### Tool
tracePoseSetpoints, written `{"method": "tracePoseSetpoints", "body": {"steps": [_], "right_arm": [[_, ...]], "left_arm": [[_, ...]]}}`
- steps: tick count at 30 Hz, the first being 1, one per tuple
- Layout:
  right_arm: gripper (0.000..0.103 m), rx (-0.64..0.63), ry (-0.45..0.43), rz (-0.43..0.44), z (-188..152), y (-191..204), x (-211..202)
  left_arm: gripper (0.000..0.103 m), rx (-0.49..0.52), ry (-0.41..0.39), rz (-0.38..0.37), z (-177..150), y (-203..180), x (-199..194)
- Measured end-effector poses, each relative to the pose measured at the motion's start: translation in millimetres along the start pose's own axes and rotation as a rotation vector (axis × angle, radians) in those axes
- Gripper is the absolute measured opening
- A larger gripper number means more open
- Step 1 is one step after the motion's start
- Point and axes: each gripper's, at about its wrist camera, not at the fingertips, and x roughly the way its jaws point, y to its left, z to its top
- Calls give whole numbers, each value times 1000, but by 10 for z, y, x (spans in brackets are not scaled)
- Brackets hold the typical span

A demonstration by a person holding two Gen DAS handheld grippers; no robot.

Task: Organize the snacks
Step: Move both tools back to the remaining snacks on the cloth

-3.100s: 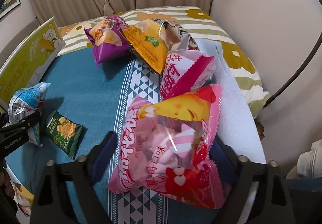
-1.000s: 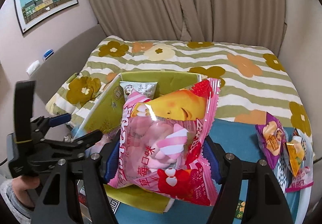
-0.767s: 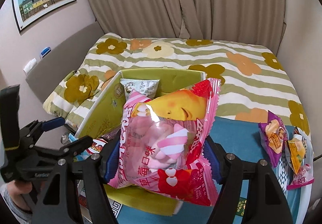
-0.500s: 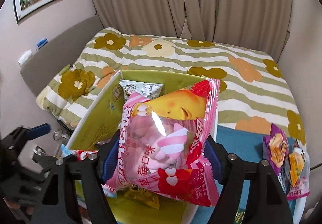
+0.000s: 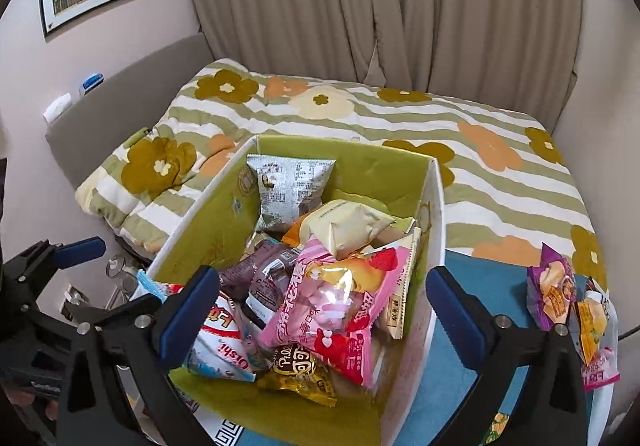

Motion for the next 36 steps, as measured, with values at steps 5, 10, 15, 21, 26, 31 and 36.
{"method": "tracePoseSetpoints", "body": {"steps": [5,10,15,21,26,31,36], "right_arm": [[103,37,-24,-26,39,-46,-197],[103,78,-41,-63,76,-185,-411],[103,106,-67,-96,43,-403,-632],[103,138,-73,-133,-66,-845,-892],[103,177,-62,-146,-227,-1309,-1044],[103,214,-36,-154,-451,-1764,-1172],[103,215,-7,-160,-660,-2270,-1269]], "left_arm": [[102,9,-7,-11,49,-79,-56],[102,37,-20,-23,131,-228,-106],[103,63,-38,-28,214,-505,-150],[103,97,-31,-50,229,-1098,-144],[103,121,-11,-63,191,-1622,-57],[103,145,14,-84,150,-2162,62],[102,144,40,-103,113,-2675,252]]}}
